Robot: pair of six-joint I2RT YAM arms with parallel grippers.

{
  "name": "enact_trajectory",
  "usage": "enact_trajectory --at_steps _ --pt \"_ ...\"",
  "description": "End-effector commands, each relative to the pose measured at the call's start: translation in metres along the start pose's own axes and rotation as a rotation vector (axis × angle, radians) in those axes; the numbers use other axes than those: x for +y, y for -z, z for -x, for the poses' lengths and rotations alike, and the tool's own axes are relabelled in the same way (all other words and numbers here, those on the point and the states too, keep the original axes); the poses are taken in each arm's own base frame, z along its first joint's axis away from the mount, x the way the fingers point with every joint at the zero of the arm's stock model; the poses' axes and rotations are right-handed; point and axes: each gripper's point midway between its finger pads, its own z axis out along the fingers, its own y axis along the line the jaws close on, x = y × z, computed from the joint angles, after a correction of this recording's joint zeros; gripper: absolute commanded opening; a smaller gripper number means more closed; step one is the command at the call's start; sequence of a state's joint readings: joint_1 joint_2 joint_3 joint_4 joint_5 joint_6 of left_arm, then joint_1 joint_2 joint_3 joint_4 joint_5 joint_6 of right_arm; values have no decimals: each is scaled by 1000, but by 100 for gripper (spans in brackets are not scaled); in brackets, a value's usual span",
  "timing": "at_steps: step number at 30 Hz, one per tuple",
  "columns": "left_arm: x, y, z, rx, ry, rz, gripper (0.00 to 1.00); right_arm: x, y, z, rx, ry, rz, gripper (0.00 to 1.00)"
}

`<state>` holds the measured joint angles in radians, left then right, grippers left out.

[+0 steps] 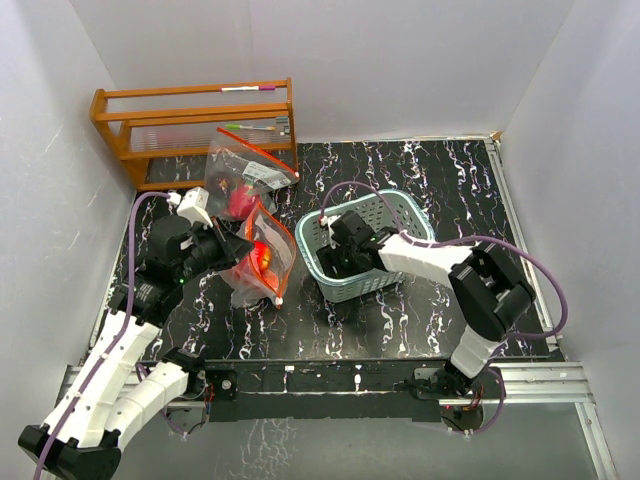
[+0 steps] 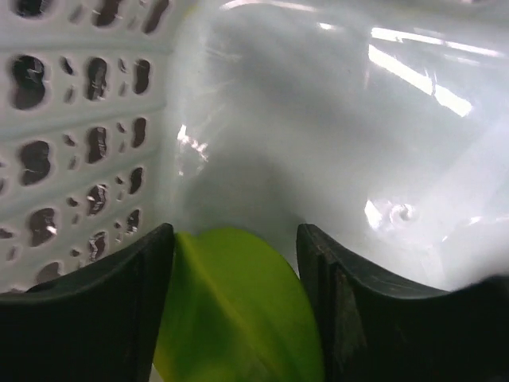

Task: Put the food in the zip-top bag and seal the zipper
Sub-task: Pick up the fake fruit from the bin, then place the fake fruit in the zipper food storage bag.

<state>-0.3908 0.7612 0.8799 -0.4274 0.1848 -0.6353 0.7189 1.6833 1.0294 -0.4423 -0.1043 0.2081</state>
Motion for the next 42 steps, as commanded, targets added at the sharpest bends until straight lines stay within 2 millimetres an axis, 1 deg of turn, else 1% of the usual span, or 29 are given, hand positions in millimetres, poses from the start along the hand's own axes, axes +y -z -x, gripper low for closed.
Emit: enact_trajectory --at_steps 1,2,3,4,6,9,11,12,16,18,20,23,26,29,33,36,38,40,42 --pt "-5 2 7 -19 -18 -10 0 7 0 20 -55 35 27 46" --pt "-5 1 7 -20 -18 -9 0 5 1 22 -62 33 14 34" --pt "-5 1 8 -21 -17 -9 0 2 3 24 -70 31 -4 25" --pt "-5 0 8 -21 -19 -10 0 -1 6 29 -87 28 -26 17" --pt "-5 -1 8 -18 -15 -9 0 -4 15 38 -126 21 -57 10" --pt "-5 -4 7 -14 -11 -11 0 -7 33 59 -208 6 -91 8" --pt "-5 -6 7 -12 -9 -14 0 -9 52 75 -277 -13 -122 8" --pt "-5 -7 7 -10 -8 -14 0 -10 63 85 -317 -22 -138 8" --pt "-7 -8 8 -8 -7 -18 0 -11 120 121 -498 -42 -172 8" --pt "-6 -9 7 -8 -6 -18 0 -5 150 137 -582 -42 -153 8" --pt "-7 -9 7 -6 -2 -21 0 8 178 150 -656 -25 -95 8" --pt "-7 -10 6 -4 5 -27 0 42 213 165 -761 35 76 8" --pt "-8 -11 5 -1 10 -31 0 78 234 169 -820 76 272 8" --pt "-8 -11 5 0 13 -34 0 105 240 168 -834 104 382 8" --pt "-9 -11 3 5 17 -39 0 141 238 167 -849 135 466 8" --pt "-12 -10 3 8 27 -53 0 161 225 173 -851 135 492 8" --pt "-13 -9 3 6 29 -59 0 169 211 179 -833 128 474 8" --pt "-12 -9 3 5 26 -54 0 174 192 183 -793 120 434 8" --pt "-12 -7 4 2 23 -53 0 171 171 186 -760 95 359 9"
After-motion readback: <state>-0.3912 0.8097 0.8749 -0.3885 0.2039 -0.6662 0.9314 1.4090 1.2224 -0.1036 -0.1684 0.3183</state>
